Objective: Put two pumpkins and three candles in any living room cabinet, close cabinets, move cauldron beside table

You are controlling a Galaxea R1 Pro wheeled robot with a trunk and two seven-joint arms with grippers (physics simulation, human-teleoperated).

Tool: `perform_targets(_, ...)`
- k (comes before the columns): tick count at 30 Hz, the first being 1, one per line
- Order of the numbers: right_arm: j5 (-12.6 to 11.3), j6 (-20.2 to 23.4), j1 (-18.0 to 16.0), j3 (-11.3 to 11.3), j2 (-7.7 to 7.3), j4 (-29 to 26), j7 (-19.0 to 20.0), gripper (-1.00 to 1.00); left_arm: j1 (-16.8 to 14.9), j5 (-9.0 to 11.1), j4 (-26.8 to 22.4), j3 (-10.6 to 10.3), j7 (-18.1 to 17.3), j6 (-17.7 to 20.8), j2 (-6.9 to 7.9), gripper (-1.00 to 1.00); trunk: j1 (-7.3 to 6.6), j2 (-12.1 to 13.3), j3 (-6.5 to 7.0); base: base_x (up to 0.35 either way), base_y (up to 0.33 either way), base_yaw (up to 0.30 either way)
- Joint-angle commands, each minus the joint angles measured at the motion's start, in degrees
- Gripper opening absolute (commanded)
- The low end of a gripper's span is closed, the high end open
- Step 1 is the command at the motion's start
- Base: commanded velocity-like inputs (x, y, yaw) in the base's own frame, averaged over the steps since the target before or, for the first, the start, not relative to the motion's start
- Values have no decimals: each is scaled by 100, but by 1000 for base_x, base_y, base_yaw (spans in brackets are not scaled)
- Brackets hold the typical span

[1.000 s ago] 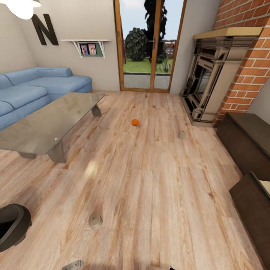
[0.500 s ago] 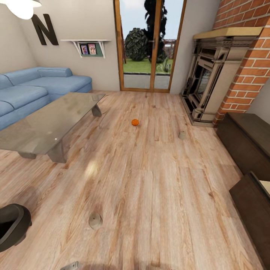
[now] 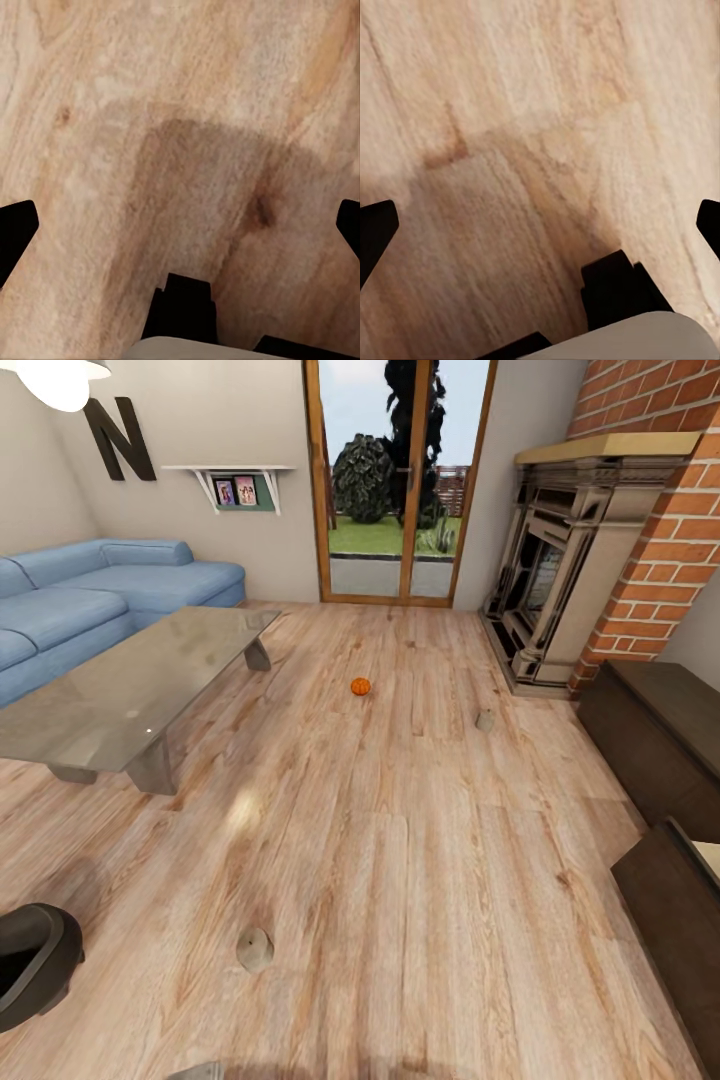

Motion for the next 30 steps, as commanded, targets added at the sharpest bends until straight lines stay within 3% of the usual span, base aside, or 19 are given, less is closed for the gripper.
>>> perform_targets(1,-13,-25,-3,-16,1,5,19,100,-2,34,-9,-50,49,0,10,100,-1,-2,-4,0,0,0)
perform_targets(16,1,-36,-3,-1,1,5,31,100,-2,6,-8,-65,49,-49,5,100,-1,-2,-4,3,7,0)
perform_targets(23,0,-130,-3,347,1,4,32,100,-2,8,-8,-70,49,-170,5,100,-1,-2,-4,97,180,0)
perform_targets(30,-3,-230,-3,422,-9,-37,28,100,-2,7,-8,-85,49,-374,5,100,-1,-2,-4,11,19,0)
